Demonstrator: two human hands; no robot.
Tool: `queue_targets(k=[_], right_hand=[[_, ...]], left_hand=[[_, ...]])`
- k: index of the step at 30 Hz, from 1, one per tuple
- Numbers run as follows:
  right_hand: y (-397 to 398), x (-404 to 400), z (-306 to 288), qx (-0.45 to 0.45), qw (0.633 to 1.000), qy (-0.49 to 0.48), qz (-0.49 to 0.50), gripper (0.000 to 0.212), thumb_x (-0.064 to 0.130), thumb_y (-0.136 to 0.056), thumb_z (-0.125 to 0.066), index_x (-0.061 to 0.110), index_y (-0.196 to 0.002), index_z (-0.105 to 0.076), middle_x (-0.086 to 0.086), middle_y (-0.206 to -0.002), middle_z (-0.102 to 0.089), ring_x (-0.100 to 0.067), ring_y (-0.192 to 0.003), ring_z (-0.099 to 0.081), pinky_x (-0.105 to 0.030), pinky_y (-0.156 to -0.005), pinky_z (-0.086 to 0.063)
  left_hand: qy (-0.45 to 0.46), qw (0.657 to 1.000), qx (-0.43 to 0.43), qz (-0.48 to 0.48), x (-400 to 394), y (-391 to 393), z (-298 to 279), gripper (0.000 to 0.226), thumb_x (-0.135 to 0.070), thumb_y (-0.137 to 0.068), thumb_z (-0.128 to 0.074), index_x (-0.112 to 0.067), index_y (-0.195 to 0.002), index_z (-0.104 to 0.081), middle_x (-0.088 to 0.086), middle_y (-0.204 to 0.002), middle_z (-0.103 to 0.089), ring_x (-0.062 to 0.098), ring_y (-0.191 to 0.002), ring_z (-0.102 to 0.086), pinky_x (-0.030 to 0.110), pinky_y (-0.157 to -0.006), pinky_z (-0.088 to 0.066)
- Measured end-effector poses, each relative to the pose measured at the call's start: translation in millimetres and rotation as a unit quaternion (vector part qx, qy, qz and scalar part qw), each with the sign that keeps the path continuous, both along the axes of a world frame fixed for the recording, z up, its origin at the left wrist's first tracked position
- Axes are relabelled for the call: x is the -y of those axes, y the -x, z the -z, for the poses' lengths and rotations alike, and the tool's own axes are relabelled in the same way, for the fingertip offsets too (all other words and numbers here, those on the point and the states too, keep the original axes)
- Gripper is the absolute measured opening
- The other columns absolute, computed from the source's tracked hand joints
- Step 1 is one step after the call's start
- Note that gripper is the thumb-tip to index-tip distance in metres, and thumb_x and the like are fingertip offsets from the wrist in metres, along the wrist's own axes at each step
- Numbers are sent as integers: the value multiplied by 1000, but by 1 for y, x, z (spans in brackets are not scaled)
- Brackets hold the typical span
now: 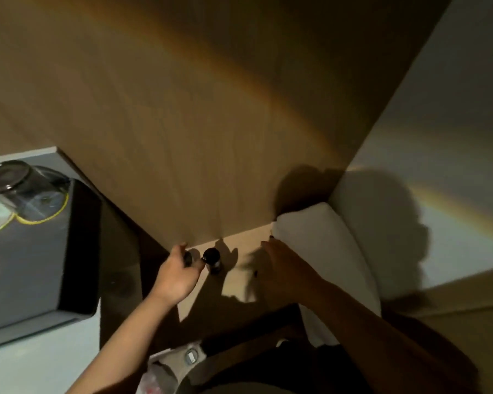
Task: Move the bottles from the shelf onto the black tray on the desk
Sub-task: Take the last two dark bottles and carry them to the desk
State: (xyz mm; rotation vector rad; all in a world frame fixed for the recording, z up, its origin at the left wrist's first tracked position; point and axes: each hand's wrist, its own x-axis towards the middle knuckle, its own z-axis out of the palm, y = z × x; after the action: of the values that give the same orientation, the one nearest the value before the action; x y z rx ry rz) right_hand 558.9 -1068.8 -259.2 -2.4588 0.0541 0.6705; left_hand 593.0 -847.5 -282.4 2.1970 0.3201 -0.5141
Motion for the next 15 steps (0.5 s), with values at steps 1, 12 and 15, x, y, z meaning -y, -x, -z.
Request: queue_targets(k=[1, 12, 15], right_hand=[[-10, 8, 2, 3, 1000, 1, -17, 73, 35, -93, -56, 18, -151, -14, -3, -160, -10, -23, -146, -16, -39, -116, -24], [-71, 15, 86, -51, 996, -63, -32, 62, 33, -93, -56, 19, -147, -29, -4, -156, -25, -20, -142, -25, -28, -110, -24], [-76, -3, 116, -71, 994, -84, -1, 60, 32, -91, -59, 18, -144, -33, -4, -152, -31, -19, -137, -33, -27, -108, -28]], left_hand=[[-5, 1000, -1, -18, 7, 1, 1, 62, -24, -93, -58, -13, -147, -29, 11, -143, -47, 29, -130, -45, 28, -92, -35], [-41, 993, -49, -94, 19, 8, 78, 63, -19, -95, -56, -10, -147, -22, 15, -148, -39, 33, -132, -42, 34, -101, -37], [-52, 990, -63, -114, 4, -2, 105, 61, -13, -95, -54, -8, -147, -22, 17, -149, -36, 34, -134, -39, 35, -105, -35]])
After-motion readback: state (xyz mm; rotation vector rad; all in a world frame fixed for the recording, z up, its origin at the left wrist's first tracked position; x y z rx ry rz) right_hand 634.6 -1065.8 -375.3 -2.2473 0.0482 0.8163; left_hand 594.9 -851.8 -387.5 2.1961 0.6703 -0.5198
